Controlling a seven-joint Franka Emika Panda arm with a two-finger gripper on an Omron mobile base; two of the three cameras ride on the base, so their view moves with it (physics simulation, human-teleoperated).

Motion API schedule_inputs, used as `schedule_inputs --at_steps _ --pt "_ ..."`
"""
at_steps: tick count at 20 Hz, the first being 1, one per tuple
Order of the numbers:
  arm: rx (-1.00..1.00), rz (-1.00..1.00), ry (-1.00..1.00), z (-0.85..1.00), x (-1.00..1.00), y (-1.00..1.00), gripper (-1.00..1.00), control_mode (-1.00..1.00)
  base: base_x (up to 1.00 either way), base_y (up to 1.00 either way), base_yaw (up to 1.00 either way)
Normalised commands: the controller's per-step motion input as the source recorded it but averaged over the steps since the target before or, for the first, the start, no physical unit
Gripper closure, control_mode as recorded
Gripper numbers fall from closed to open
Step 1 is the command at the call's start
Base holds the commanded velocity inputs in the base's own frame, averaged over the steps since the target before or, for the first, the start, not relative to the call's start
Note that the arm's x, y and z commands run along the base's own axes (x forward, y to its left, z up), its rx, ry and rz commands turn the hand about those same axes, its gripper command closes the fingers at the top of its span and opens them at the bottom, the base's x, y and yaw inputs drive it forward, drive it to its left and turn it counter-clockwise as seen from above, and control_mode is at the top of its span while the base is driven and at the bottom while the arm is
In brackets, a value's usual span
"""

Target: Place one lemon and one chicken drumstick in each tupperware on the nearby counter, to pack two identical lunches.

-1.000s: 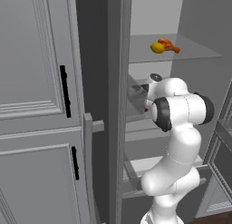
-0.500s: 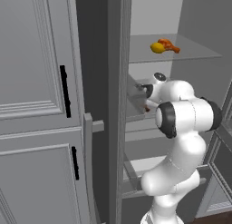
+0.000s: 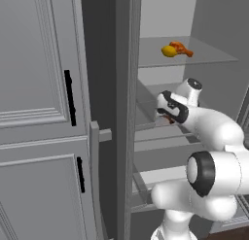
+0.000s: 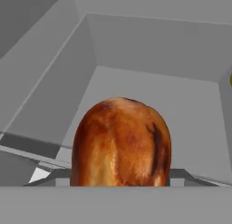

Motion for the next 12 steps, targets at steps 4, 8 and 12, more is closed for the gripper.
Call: schedule_inputs --at_steps 4,8,12 --pt "0.00 -0.09 0.30 0.99 -0.47 -0.27 1.00 -1.00 0.00 0.00 0.00" --pt "-0.04 -0.09 0.29 0.64 -0.52 -0.09 1.00 -1.00 0.00 0.00 0.00" --pt "-0.02 -0.04 0.02 0.03 -1.00 0.00 1.00 -1.00 0.00 0.00 0.00"
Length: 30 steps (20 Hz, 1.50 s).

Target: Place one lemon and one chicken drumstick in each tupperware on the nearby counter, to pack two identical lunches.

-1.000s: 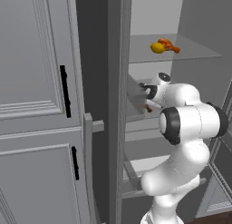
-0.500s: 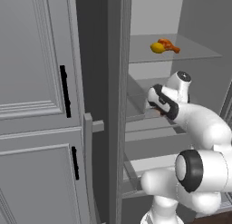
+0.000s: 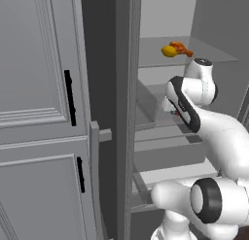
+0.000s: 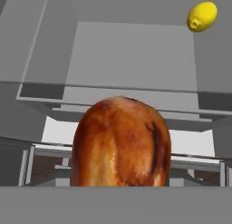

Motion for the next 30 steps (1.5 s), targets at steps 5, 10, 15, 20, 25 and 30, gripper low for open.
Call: schedule_inputs --at_steps 5,10,15,20,25,30 --pt "0.00 0.00 -0.14 0.00 -1.00 0.07 1.00 -1.00 0.00 0.00 0.00" --pt "0.00 0.04 -0.11 0.02 -0.83 0.15 1.00 -1.00 0.00 0.00 0.00" --pt "0.00 0.00 0.00 0.00 -0.07 0.00 1.00 -1.00 0.00 0.00 0.00" --pt "0.00 0.00 0.00 0.00 -0.02 0.00 1.00 1.00 -0.22 0.00 0.00" --pt "0.00 0.00 0.00 0.00 0.00 0.00 1.00 1.00 -1.00 0.00 0.00" --pt "0.00 0.00 0.00 0.00 0.00 0.00 1.00 1.00 -0.96 0.00 0.00"
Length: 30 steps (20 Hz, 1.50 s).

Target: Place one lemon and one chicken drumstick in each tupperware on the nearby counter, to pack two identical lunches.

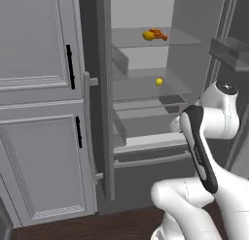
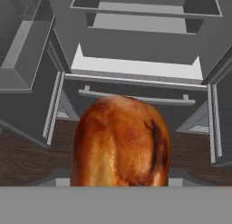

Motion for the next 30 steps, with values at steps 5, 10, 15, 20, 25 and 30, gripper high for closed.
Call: schedule_inputs --at_steps 5,10,15,20,25,30 --pt "0.00 0.00 0.00 0.00 0.00 0.00 1.00 1.00 -0.41 0.00 -0.07" --pt "0.00 0.00 0.00 0.00 0.00 0.00 1.00 1.00 0.00 -0.14 -0.50" --pt "0.00 0.00 0.00 0.00 0.00 0.00 1.00 1.00 0.00 -0.12 -0.66" --pt "0.00 0.00 0.00 0.00 0.00 0.00 1.00 1.00 0.05 -0.23 -0.66" --pt "0.00 0.00 0.00 0.00 0.00 0.00 1.00 1.00 0.38 -0.52 -0.70" --pt "0.00 0.00 0.00 0.00 0.00 0.00 1.00 1.00 0.55 -0.58 -0.60"
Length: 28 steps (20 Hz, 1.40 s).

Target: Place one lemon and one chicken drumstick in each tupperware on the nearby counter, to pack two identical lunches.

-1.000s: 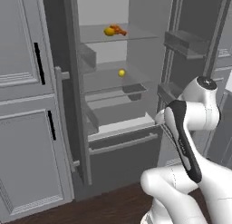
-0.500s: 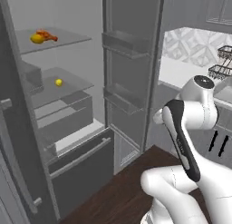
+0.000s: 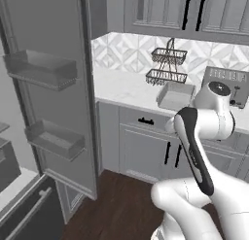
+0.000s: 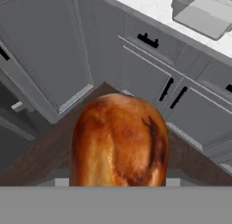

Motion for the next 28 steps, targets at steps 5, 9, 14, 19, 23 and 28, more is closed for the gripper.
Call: schedule_inputs --at_steps 5,9,14,19,23,28 --pt "0.00 0.00 0.00 0.00 0.00 0.00 1.00 1.00 0.93 -0.41 -0.45" --pt "0.00 0.00 0.00 0.00 0.00 0.00 1.00 1.00 1.00 -0.12 -0.21" --pt "0.00 0.00 0.00 0.00 0.00 0.00 1.00 1.00 0.89 0.00 -0.05" --pt "0.00 0.00 0.00 0.00 0.00 0.00 1.00 1.00 0.74 0.00 0.00" --pt "0.00 0.00 0.00 0.00 0.00 0.00 1.00 1.00 0.08 0.00 0.00" --pt "0.00 0.00 0.00 0.00 0.27 0.04 1.00 -1.00 0.03 0.00 0.00"
